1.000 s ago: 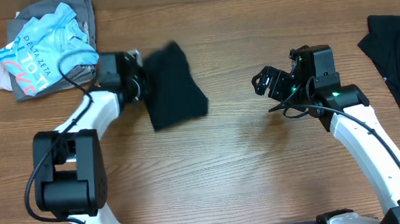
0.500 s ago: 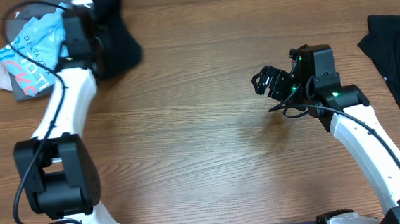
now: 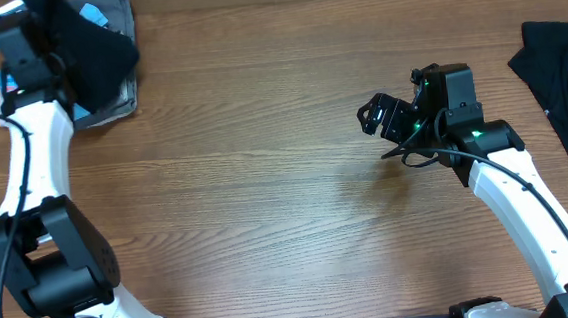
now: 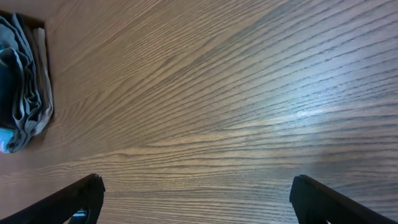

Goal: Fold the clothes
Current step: 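Lower the bundle onto the stack and release with the left gripper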

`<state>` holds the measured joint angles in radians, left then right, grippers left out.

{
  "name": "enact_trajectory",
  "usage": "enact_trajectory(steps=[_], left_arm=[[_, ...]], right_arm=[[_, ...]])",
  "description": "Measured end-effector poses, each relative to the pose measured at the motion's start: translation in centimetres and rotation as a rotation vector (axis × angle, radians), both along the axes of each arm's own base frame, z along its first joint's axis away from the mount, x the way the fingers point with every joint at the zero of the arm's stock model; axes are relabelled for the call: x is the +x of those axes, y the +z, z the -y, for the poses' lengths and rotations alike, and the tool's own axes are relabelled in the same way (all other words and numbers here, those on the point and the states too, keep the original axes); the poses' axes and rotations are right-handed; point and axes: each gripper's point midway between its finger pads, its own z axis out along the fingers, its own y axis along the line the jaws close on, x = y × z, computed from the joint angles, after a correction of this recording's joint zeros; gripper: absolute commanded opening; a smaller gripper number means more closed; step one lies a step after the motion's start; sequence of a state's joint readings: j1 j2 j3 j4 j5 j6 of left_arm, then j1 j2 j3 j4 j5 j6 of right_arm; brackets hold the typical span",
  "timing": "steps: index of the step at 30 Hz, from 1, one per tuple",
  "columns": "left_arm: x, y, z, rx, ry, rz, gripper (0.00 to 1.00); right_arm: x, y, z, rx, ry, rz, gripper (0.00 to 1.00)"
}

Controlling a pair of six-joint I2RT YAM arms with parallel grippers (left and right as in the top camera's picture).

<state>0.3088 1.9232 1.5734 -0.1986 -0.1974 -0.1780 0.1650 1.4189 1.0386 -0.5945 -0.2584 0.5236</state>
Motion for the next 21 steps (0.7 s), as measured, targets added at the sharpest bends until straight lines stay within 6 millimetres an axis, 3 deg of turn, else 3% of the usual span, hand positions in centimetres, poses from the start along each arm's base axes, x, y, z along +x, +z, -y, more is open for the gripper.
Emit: enact_trajectory(steps=[6, 14, 19, 20, 21], left_arm=[[-0.8, -3.1, -2.6, -0.085, 0.061, -0.026, 0.10], [-0.3, -8.8, -3.4, -0.134, 0.081, -0.095, 0.10], [0.3, -8.8, -4.1, -0.123, 0.087, -0.060, 0.04], [0.4, -8.6, -4.2, -0.121, 0.087, -0.054, 0.06], [0.4, -8.5, -4.4, -0.120, 0.089, -0.050, 0.18]], right_arm=[[-0.1, 0.0, -0.1, 0.007, 0.006, -0.001, 1.00], [-0.2, 0.1, -0.4, 0.018, 0.014, -0.004, 1.00], [-0.2, 0.0, -0.3, 0.017, 0.014, -0.008, 1.00], [-0.2, 0.0, -0.4, 0.018, 0.014, -0.007, 1.00], [-0.2, 0.0, -0.4, 0.018, 0.015, -0.007, 1.00]])
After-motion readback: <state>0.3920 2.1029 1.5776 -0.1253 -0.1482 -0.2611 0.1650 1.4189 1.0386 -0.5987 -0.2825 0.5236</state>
